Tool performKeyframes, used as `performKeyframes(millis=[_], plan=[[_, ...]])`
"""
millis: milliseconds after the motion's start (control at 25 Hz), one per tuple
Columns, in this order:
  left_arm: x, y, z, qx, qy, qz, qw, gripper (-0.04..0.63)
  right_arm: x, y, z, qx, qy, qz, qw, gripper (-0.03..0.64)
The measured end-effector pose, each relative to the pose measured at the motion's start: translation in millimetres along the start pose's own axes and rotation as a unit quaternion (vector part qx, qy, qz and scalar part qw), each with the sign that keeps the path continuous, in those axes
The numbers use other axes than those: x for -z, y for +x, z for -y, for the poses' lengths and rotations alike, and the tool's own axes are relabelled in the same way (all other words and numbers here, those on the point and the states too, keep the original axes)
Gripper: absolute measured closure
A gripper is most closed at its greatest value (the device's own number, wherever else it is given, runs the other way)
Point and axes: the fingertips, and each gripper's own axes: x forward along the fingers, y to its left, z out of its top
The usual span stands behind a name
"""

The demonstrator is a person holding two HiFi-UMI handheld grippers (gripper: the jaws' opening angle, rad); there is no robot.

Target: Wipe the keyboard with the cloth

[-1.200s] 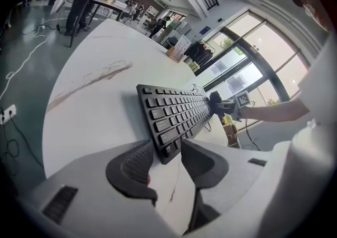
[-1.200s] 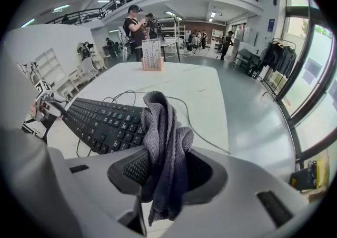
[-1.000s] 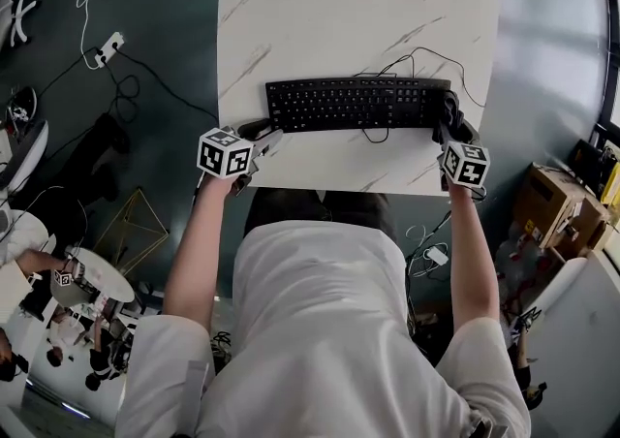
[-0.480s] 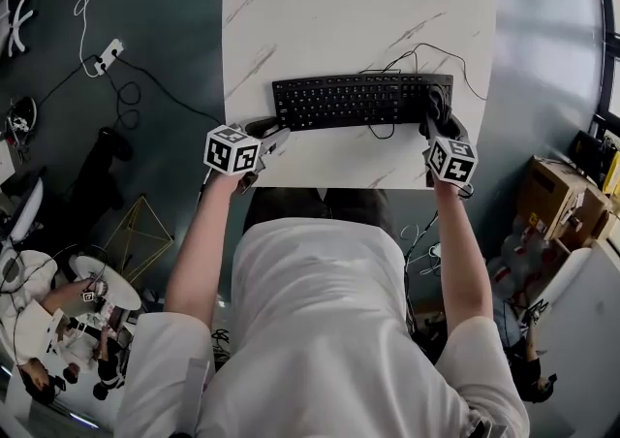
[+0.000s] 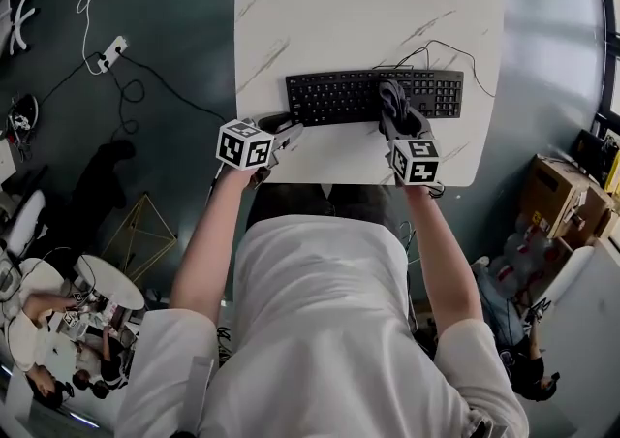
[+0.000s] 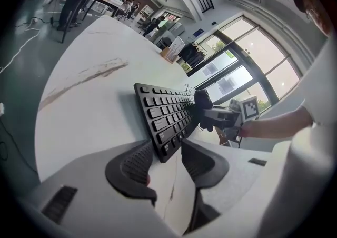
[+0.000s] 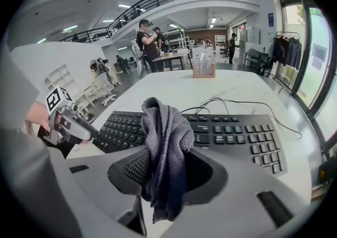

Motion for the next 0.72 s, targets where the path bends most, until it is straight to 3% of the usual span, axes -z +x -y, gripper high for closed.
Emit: performKeyframes(millis=[320, 720], plan=[[8, -3, -1, 0.004, -0.008, 0.009, 0.9999, 0.43, -6, 20, -78, -0.068, -0.027, 0.005, 0.997, 0.449], [20, -25, -11, -0.006, -0.02, 0.026, 0.9995, 0.43, -9, 47, -185, -0.174, -0.086, -0.011, 0.981, 0.45]])
